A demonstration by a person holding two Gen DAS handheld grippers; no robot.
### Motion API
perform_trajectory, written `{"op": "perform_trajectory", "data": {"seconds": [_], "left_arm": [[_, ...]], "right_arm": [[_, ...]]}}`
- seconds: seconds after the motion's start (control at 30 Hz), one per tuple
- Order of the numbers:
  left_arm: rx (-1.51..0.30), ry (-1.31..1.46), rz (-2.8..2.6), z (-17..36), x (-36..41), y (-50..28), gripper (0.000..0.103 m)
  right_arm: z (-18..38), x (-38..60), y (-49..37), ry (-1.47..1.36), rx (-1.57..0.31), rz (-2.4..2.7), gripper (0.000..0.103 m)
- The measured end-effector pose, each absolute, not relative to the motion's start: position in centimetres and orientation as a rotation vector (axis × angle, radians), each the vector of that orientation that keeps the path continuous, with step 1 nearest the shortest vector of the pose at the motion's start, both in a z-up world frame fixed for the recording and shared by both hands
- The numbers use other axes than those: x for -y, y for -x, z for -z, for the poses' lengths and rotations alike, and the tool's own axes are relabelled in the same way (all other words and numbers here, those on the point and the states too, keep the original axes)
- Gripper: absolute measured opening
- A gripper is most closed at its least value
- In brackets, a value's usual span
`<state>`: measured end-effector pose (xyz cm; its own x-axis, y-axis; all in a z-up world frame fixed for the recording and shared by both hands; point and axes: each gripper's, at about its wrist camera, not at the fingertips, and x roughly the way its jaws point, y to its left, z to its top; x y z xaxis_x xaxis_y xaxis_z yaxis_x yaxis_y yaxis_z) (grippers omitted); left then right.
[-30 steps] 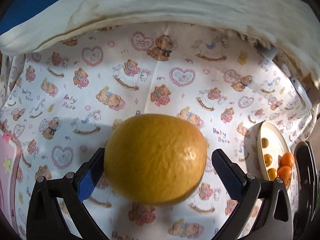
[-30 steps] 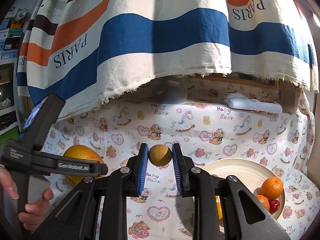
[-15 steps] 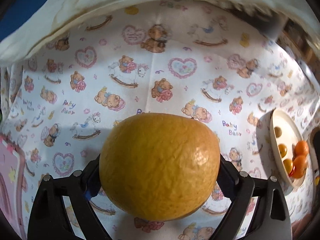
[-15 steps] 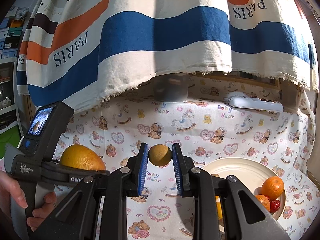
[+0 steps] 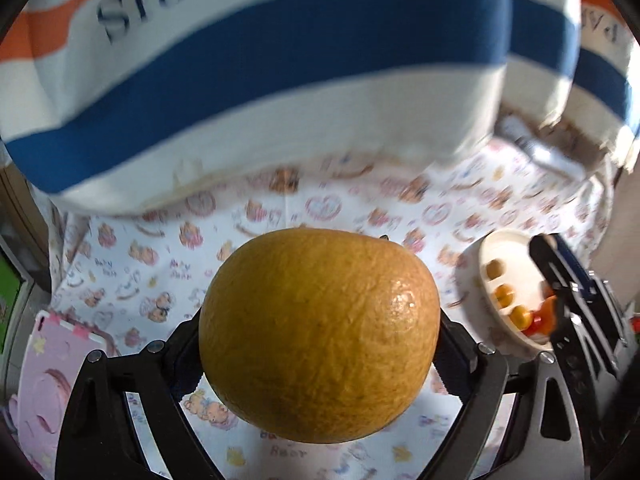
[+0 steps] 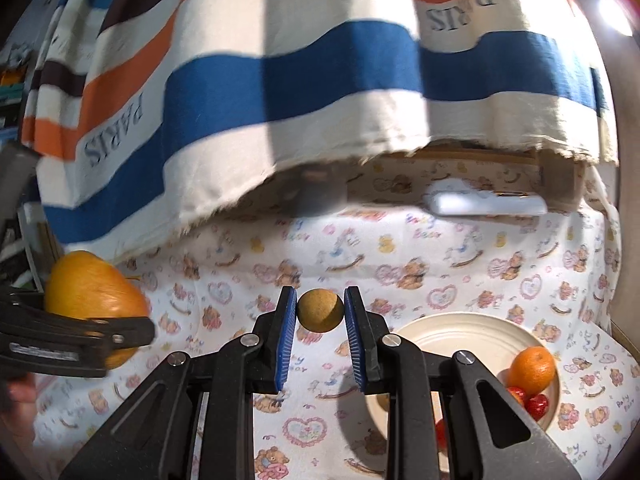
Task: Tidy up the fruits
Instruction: 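Carry the pear in the left tool and brown fruit in the right tool over the plate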
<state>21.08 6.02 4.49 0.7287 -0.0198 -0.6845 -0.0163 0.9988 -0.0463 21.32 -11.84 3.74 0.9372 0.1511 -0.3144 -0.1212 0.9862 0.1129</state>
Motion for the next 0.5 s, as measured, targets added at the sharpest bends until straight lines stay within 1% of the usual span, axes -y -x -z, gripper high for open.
{"op": "perform_trajectory", "data": {"seconds": [0.17,0.27,0.37,0.5], "left_arm": [[-0.696,0.027,0.047,-7.3,-3.8,-19.8,0.092],[-0.675,0.026,0.101,-8.1,-2.0,-20.0,0.092],[-0.667,0.027,0.157,-8.4,0.1,-20.4,0.092],[-0.668,0.013,0.219,-8.3,3.2,-21.7,0.092]], "right_arm": [[-6.5,13.7,-20.1,-0.104,-0.257,-0.11,0.025],[-7.5,15.6,-19.6,-0.105,-0.239,-0.082,0.025],[-7.8,17.9,-19.1,-0.072,-0.217,-0.028,0.025],[-7.2,22.5,-19.3,-0.095,-0.216,0.048,0.025]]}}
